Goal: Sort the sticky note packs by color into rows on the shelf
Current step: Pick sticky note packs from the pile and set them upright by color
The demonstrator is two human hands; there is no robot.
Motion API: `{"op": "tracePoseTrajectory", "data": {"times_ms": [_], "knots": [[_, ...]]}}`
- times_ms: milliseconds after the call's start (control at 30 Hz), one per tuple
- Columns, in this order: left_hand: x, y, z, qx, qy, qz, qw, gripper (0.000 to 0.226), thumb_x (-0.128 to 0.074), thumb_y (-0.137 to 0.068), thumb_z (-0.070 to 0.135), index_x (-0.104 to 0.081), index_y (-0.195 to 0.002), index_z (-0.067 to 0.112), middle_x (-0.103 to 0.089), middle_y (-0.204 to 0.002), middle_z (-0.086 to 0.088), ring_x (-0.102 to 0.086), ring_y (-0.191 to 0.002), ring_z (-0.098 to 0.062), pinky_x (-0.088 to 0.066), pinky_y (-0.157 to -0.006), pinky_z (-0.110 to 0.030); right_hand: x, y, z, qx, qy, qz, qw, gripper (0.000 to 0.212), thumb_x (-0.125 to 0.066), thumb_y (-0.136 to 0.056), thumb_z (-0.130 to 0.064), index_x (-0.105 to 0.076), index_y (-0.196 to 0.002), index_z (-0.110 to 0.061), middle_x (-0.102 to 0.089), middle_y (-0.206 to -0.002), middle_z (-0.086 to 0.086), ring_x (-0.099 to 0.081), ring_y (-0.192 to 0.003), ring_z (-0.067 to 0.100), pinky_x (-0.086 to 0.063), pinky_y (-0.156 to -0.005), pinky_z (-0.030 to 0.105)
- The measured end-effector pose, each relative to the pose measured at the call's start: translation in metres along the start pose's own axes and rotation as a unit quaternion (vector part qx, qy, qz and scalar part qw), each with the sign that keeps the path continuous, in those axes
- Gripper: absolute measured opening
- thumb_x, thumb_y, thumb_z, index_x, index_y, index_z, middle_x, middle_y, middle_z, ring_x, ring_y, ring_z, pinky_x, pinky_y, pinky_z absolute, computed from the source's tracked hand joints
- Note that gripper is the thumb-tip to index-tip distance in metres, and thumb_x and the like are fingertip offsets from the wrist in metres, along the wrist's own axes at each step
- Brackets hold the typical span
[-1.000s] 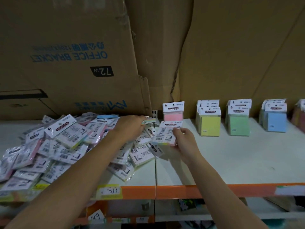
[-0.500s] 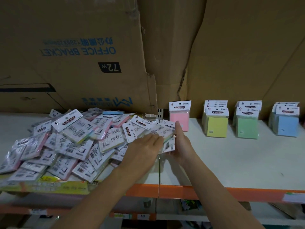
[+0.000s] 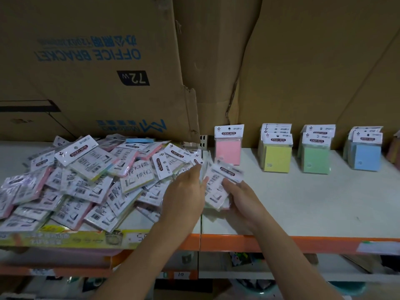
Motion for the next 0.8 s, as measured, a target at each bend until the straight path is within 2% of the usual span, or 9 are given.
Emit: {"op": "tracePoseTrajectory", "data": {"times_ms": [67, 133, 167, 267, 367, 433, 500, 600, 800], "knots": [[-0.025, -0.007, 0.007, 0.05, 0.082, -0.062, 0.993, 0.048, -0.047, -0.101, 0.039, -0.044, -0.141, 0.012, -0.064, -0.116, -0.008, -0.062, -0.108, -0.026, -0.049, -0.077, -0.03, -0.007, 0.005, 0.007, -0.012, -0.035, -0.016, 0.999, 0.036, -0.041, -0.106, -0.028, -0.061, -0.122, -0.003, -0.072, -0.103, 0.02, -0.071, -0.095, 0.033, -0.058, -0.078, 0.044], [-0.045, -0.005, 0.013, 0.07, 0.167, -0.156, 0.971, 0.064, -0.045, -0.099, 0.049, -0.028, -0.151, 0.016, -0.047, -0.141, -0.006, -0.045, -0.131, -0.022, -0.044, -0.104, -0.039, -0.006, 0.007, 0.009, -0.009, -0.038, -0.03, 0.999, 0.055, -0.034, -0.104, -0.05, -0.062, -0.123, -0.007, -0.072, -0.096, 0.015, -0.07, -0.084, 0.024, -0.055, -0.062, 0.032], [-0.051, 0.0, 0.014, 0.078, 0.218, -0.188, 0.954, 0.069, -0.047, -0.097, 0.052, -0.023, -0.152, 0.019, -0.041, -0.147, -0.002, -0.04, -0.135, -0.018, -0.042, -0.107, -0.038, -0.003, 0.007, 0.008, 0.003, -0.035, -0.036, 0.999, 0.059, -0.032, -0.101, -0.056, -0.061, -0.127, -0.012, -0.072, -0.103, 0.014, -0.069, -0.089, 0.023, -0.054, -0.061, 0.029], [-0.053, 0.009, 0.01, 0.121, 0.366, -0.199, 0.901, 0.058, -0.048, -0.099, 0.049, -0.027, -0.15, 0.032, -0.041, -0.148, 0.01, -0.048, -0.123, -0.002, -0.045, -0.087, -0.01, -0.002, 0.01, 0.002, 0.032, -0.03, -0.054, 0.998, 0.058, -0.038, -0.098, -0.056, -0.058, -0.131, -0.014, -0.069, -0.118, 0.015, -0.068, -0.102, 0.027, -0.055, -0.066, 0.032], [-0.049, 0.007, 0.0, 0.153, 0.402, -0.193, 0.882, 0.044, -0.044, -0.104, 0.035, -0.038, -0.147, 0.028, -0.044, -0.143, 0.012, -0.042, -0.133, -0.004, -0.038, -0.104, -0.019, -0.005, 0.009, 0.0, 0.049, 0.042, -0.034, 0.997, 0.039, -0.059, -0.096, -0.039, -0.059, -0.122, -0.01, -0.072, -0.111, 0.012, -0.07, -0.101, 0.029, -0.059, -0.077, 0.043], [-0.044, 0.003, -0.002, 0.143, 0.408, -0.191, 0.881, 0.035, -0.045, -0.104, 0.024, -0.048, -0.139, 0.027, -0.051, -0.136, 0.01, -0.047, -0.129, -0.005, -0.041, -0.103, -0.018, -0.007, 0.007, -0.001, 0.058, 0.051, -0.001, 0.997, 0.031, -0.061, -0.098, -0.024, -0.059, -0.123, -0.007, -0.074, -0.107, 0.013, -0.073, -0.096, 0.027, -0.06, -0.074, 0.037], [-0.033, 0.0, -0.007, 0.095, 0.332, -0.155, 0.926, 0.03, -0.048, -0.102, 0.019, -0.054, -0.131, 0.025, -0.055, -0.128, 0.009, -0.053, -0.111, 0.001, -0.043, -0.084, -0.006, -0.009, 0.007, -0.003, 0.055, 0.038, 0.014, 0.998, 0.024, -0.058, -0.099, -0.015, -0.06, -0.12, -0.004, -0.075, -0.1, 0.013, -0.075, -0.087, 0.024, -0.059, -0.065, 0.032], [-0.015, -0.003, -0.023, 0.022, 0.113, -0.067, 0.991, 0.024, -0.053, -0.099, 0.02, -0.059, -0.121, 0.015, -0.056, -0.122, 0.0, -0.053, -0.107, -0.011, -0.045, -0.078, -0.016, -0.005, 0.008, -0.007, 0.06, 0.052, 0.045, 0.996, 0.019, -0.053, -0.1, -0.011, -0.06, -0.116, -0.003, -0.078, -0.09, 0.005, -0.075, -0.077, 0.015, -0.056, -0.055, 0.023], [-0.033, -0.009, -0.034, -0.087, -0.181, -0.19, 0.961, 0.066, -0.057, -0.089, 0.057, -0.046, -0.136, 0.013, -0.046, -0.137, -0.006, -0.035, -0.131, -0.024, -0.037, -0.1, -0.034, 0.009, 0.011, -0.01, 0.057, 0.032, 0.072, 0.995, 0.017, -0.054, -0.1, -0.011, -0.062, -0.113, -0.005, -0.078, -0.082, 0.001, -0.075, -0.071, 0.015, -0.055, -0.049, 0.022]]}}
Point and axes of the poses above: each hand's wrist, its own y-axis away from the middle knuckle, its own x-axis out of the back of the hand, z = x × y, the point moved 4 cm from there along -y, towards the middle knuckle
